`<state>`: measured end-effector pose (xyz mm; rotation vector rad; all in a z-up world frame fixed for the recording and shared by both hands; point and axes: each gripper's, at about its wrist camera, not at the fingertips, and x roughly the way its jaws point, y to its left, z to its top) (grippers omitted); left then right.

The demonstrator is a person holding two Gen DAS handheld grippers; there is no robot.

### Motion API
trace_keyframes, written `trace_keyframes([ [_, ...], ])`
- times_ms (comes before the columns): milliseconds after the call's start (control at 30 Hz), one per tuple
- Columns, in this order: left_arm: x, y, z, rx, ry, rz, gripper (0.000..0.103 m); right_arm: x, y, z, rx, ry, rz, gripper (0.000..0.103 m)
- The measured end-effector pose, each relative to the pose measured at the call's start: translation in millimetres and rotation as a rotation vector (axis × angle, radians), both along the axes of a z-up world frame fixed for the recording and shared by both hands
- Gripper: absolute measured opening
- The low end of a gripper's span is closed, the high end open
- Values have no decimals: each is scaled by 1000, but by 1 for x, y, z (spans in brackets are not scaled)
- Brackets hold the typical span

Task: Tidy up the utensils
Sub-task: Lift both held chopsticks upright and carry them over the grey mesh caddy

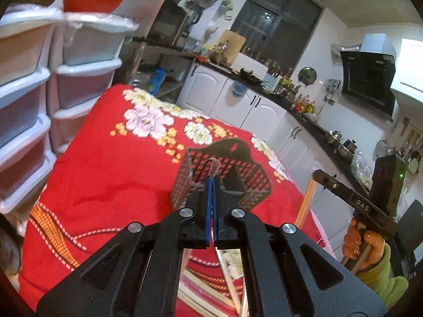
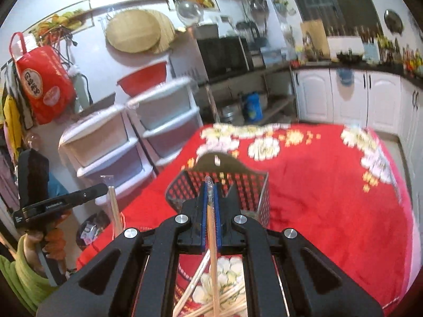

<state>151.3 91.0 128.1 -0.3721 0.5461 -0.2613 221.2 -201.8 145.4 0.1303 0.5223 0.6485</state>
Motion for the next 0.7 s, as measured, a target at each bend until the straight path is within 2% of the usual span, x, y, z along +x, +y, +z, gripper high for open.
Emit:
trace_keyframes([
  [333,16,-23,60,24,-127,-34,0,2,0,52,25,-188,-28,5],
  [467,27,-35,81,45,-183,-31,0,10,2,67,42,-241,-35,5],
  [700,53,-48,102,48,-239,-17,0,29,7,84,73,-302,-49,5],
])
